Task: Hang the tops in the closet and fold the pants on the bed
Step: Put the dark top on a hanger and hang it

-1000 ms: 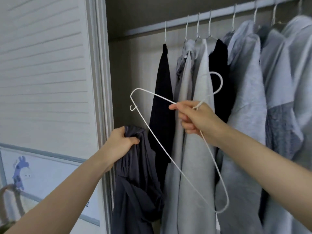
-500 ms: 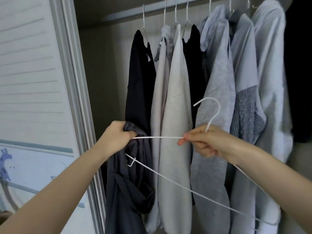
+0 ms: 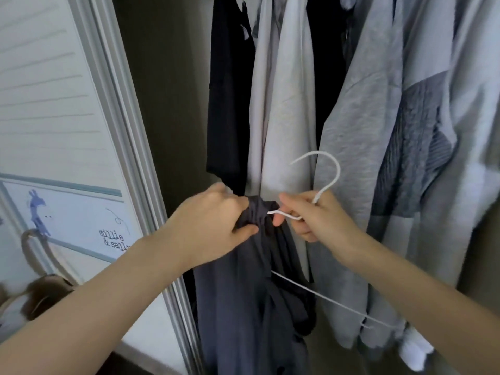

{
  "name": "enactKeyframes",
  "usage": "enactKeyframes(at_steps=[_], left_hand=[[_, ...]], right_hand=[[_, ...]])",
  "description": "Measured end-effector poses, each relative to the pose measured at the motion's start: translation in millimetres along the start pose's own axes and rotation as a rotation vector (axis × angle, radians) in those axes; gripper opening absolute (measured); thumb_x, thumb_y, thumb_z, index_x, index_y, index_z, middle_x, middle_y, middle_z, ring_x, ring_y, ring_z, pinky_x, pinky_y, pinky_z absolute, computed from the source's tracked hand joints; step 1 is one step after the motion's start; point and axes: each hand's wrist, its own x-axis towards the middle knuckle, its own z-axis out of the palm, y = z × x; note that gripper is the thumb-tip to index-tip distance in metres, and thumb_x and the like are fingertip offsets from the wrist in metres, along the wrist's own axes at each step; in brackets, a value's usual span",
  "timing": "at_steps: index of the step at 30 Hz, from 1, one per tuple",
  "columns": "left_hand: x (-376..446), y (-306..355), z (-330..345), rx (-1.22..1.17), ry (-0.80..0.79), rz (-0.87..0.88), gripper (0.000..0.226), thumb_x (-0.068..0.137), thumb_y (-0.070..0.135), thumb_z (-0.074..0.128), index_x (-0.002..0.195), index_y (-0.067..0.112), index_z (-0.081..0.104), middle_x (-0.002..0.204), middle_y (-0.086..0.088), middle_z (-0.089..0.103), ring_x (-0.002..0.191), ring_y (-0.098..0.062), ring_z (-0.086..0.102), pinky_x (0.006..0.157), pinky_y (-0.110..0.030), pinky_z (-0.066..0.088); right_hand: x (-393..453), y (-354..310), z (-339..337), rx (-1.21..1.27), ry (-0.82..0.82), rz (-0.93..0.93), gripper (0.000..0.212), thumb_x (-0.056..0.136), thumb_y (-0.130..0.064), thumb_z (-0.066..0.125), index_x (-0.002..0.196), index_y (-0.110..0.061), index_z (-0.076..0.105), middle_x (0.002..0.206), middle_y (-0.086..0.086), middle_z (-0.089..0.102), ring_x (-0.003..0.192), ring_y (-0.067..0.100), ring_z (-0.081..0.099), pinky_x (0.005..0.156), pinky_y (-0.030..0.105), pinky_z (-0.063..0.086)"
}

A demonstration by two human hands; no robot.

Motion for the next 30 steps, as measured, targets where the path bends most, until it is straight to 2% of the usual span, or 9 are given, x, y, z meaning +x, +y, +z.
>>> enactKeyframes(at_steps=[2, 5, 8, 11, 13, 16, 22, 26, 30], left_hand=[[-4.1, 5.6, -2.2, 0.091, 0.11, 0.094, 0.026, 0.091, 0.044, 0.056, 0.075, 0.023, 0.052, 0.068, 0.01, 0.046, 0.075, -0.013, 0.04, 0.066, -0.032, 0.037], [-13.0, 12.0, 6.6, -0.231, 0.045, -0.057, 0.019, 0.094, 0.04, 0.054, 0.076, 0.039, 0.048, 0.066, 0.014, 0.049, 0.063, -0.006, 0.049, 0.057, -0.024, 0.035], [-34.7, 16.5, 29.2, -0.226, 0.171, -0.175, 0.039, 0.093, 0.037, 0.057, 0.065, 0.039, 0.03, 0.056, 0.014, 0.039, 0.057, -0.003, 0.048, 0.05, -0.016, 0.028], [-54.9, 20.8, 50.0, -0.375, 0.281, -0.324, 0.041, 0.091, 0.031, 0.059, 0.062, 0.036, 0.03, 0.059, 0.014, 0.046, 0.061, -0.001, 0.049, 0.057, -0.012, 0.036], [-61.5, 18.6, 61.9, -0.457, 0.325, -0.453, 0.043, 0.091, 0.028, 0.061, 0.061, 0.029, 0.029, 0.06, 0.013, 0.045, 0.056, -0.005, 0.044, 0.054, -0.014, 0.033], [-65.8, 16.7, 67.4, -0.527, 0.373, -0.548, 0.045, 0.091, 0.023, 0.063, 0.061, 0.022, 0.03, 0.057, 0.01, 0.039, 0.052, -0.005, 0.037, 0.051, -0.016, 0.03], [-81.9, 21.8, 71.4, -0.676, 0.394, -0.572, 0.035, 0.09, 0.019, 0.065, 0.066, 0.006, 0.044, 0.056, -0.001, 0.036, 0.053, -0.003, 0.036, 0.05, -0.017, 0.029], [-109.0, 11.6, 77.0, -0.889, 0.474, -0.703, 0.042, 0.084, 0.024, 0.072, 0.08, -0.012, 0.051, 0.074, -0.033, 0.051, 0.063, -0.036, 0.046, 0.062, -0.044, 0.045], [-149.1, 5.9, 87.8, -0.913, 0.567, -0.837, 0.038, 0.082, 0.017, 0.075, 0.075, -0.013, 0.052, 0.072, -0.039, 0.046, 0.069, -0.017, 0.043, 0.066, -0.034, 0.036]], right_hand=[[-6.7, 1.3, 4.3, 0.014, -0.01, -0.073, 0.045, 0.099, -0.023, 0.048, 0.069, 0.003, 0.068, 0.04, -0.004, 0.029, 0.036, 0.007, 0.023, 0.037, 0.014, 0.021], [-10.8, 1.7, 11.7, -0.1, 0.072, -0.188, 0.035, 0.097, -0.019, 0.052, 0.071, -0.001, 0.068, 0.041, -0.005, 0.046, 0.037, 0.006, 0.04, 0.044, 0.017, 0.033], [-18.3, 9.4, 12.8, -0.233, 0.273, -0.331, 0.004, 0.091, -0.015, 0.061, 0.093, -0.015, 0.064, 0.085, 0.0, 0.064, 0.077, 0.012, 0.059, 0.071, 0.029, 0.048], [-50.6, 35.1, 19.0, -0.137, 0.53, -0.57, 0.016, 0.089, -0.006, 0.054, 0.092, -0.021, 0.057, 0.088, 0.0, 0.058, 0.082, 0.01, 0.056, 0.076, 0.021, 0.045], [-74.6, 62.3, 37.2, -0.154, 0.353, -0.564, 0.014, 0.089, -0.007, 0.053, 0.089, -0.021, 0.057, 0.082, -0.006, 0.058, 0.076, 0.008, 0.057, 0.072, 0.018, 0.044], [-87.1, 102.7, 63.1, -0.291, 0.053, -0.328, 0.019, 0.087, -0.003, 0.059, 0.098, -0.017, 0.061, 0.095, -0.007, 0.06, 0.088, 0.009, 0.062, 0.078, 0.027, 0.052], [-79.5, 129.0, 80.9, -0.146, -0.07, -0.104, 0.031, 0.086, -0.028, 0.062, 0.114, -0.03, 0.05, 0.114, -0.012, 0.058, 0.108, 0.006, 0.059, 0.093, 0.03, 0.049], [-102.6, 143.8, 85.3, -0.128, -0.106, -0.24, 0.042, 0.085, -0.015, 0.064, 0.118, -0.035, 0.048, 0.121, -0.012, 0.051, 0.101, 0.017, 0.061, 0.087, 0.027, 0.05], [-130.3, 172.8, 71.2, -0.078, -0.33, -0.048, 0.056, 0.078, -0.027, 0.073, 0.122, -0.041, 0.042, 0.117, -0.01, 0.056, 0.109, 0.013, 0.06, 0.094, 0.027, 0.048]])
